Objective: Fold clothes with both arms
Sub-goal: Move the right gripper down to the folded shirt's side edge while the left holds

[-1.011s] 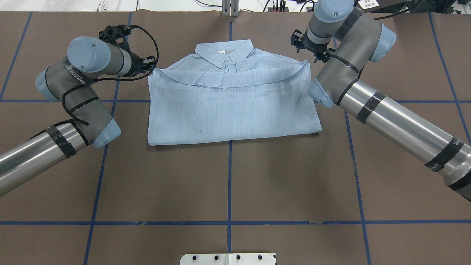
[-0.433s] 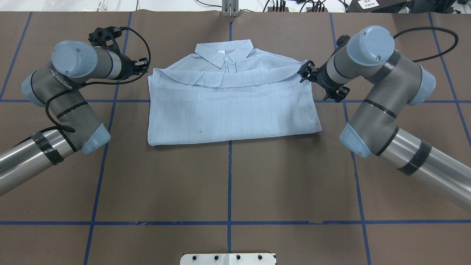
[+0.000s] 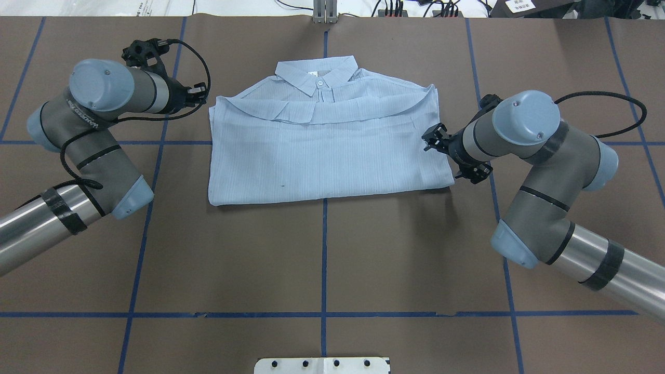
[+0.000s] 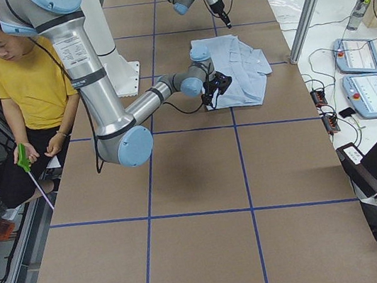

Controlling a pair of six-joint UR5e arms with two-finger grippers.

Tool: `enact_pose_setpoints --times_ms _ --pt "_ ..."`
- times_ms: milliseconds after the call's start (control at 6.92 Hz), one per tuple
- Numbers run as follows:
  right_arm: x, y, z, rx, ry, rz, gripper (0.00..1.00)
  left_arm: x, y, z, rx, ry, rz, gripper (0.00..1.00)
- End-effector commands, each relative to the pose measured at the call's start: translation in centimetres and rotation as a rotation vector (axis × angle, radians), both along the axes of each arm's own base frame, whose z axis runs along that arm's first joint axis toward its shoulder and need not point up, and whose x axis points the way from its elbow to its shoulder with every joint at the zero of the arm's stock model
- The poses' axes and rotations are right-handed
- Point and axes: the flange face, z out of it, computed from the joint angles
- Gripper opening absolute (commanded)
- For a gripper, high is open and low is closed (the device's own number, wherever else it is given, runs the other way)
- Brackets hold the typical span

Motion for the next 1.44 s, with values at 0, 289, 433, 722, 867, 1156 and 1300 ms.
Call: enact_pose_setpoints --times_ms 0,289,433,722,867,1156,1300 --pt "0.0 0.6 1.0 -0.007 -0.004 0.000 0.98 0.0 0.0 0.0 0.000 -0.001 -0.004 0.36" --pt "-0.2 0.7 1.5 -0.015 0.004 -0.001 0.91 -0.3 0.4 1.4 -0.012 -0.015 -0.002 0.36" --pt "-0.6 1.0 1.9 -0.015 0.013 -0.006 0.89 -0.4 0.6 1.7 -0.014 -0.018 -0.003 0.36" --pt "-0.7 1.2 2.5 -0.023 0.020 -0.010 0.88 -0.4 0.6 1.7 -0.015 -0.019 -0.003 0.36" --pt "-1.1 1.5 2.8 -0.026 0.027 -0.017 0.87 -0.4 0.6 1.6 -0.013 -0.019 -0.004 0.36" --pt "-1.5 1.8 3.1 -0.035 0.032 -0.027 0.55 -0.5 0.6 1.6 -0.012 -0.018 -0.006 0.36" --pt "-1.1 2.1 3.5 -0.036 0.027 -0.035 0.01 -0.6 0.7 1.3 -0.009 -0.013 -0.007 0.36"
